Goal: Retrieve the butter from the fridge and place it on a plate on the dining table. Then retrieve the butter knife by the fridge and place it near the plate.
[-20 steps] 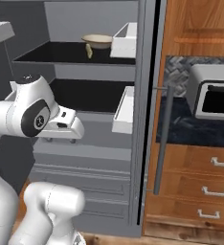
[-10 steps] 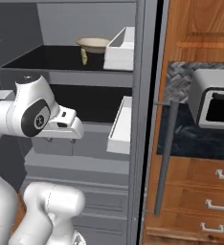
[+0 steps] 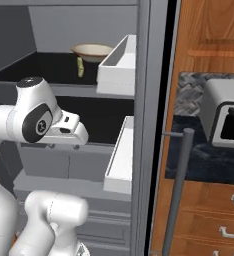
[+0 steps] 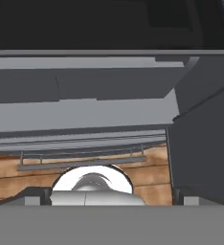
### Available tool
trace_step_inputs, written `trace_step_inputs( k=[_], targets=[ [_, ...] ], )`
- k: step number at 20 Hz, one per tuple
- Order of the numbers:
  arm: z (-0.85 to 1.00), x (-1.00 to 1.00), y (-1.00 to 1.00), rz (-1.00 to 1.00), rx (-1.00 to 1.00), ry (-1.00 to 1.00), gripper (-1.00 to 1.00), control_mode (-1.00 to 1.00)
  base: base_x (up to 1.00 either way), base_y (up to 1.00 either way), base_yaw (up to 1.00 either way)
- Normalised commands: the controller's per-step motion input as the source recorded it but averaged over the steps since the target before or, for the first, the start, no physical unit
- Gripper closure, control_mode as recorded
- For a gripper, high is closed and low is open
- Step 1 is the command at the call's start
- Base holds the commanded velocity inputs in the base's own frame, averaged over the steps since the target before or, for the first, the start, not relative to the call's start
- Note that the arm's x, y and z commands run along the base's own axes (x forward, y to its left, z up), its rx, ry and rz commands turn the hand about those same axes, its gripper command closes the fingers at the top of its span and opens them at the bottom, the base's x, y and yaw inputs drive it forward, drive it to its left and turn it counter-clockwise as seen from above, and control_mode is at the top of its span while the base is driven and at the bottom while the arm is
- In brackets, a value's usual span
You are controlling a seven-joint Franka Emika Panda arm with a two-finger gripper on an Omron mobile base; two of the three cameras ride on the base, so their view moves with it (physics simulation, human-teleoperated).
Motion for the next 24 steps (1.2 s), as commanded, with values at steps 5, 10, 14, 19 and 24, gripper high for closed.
trace_step_inputs(
  k=[5,10,14,19,24],
  targets=[
    [0.00,0.00,0.00,0.00,0.00,0.00,-1.00,1.00,0.48,0.00,0.00],
    [0.00,0.00,0.00,0.00,0.00,0.00,-1.00,1.00,0.51,0.00,0.00],
    [0.00,0.00,0.00,0.00,0.00,0.00,-1.00,1.00,0.36,0.00,0.00],
    [0.00,0.00,0.00,0.00,0.00,0.00,-1.00,1.00,0.01,0.00,0.00],
    [0.00,0.00,0.00,0.00,0.00,0.00,-1.00,1.00,0.00,0.00,0.00]
  ],
)
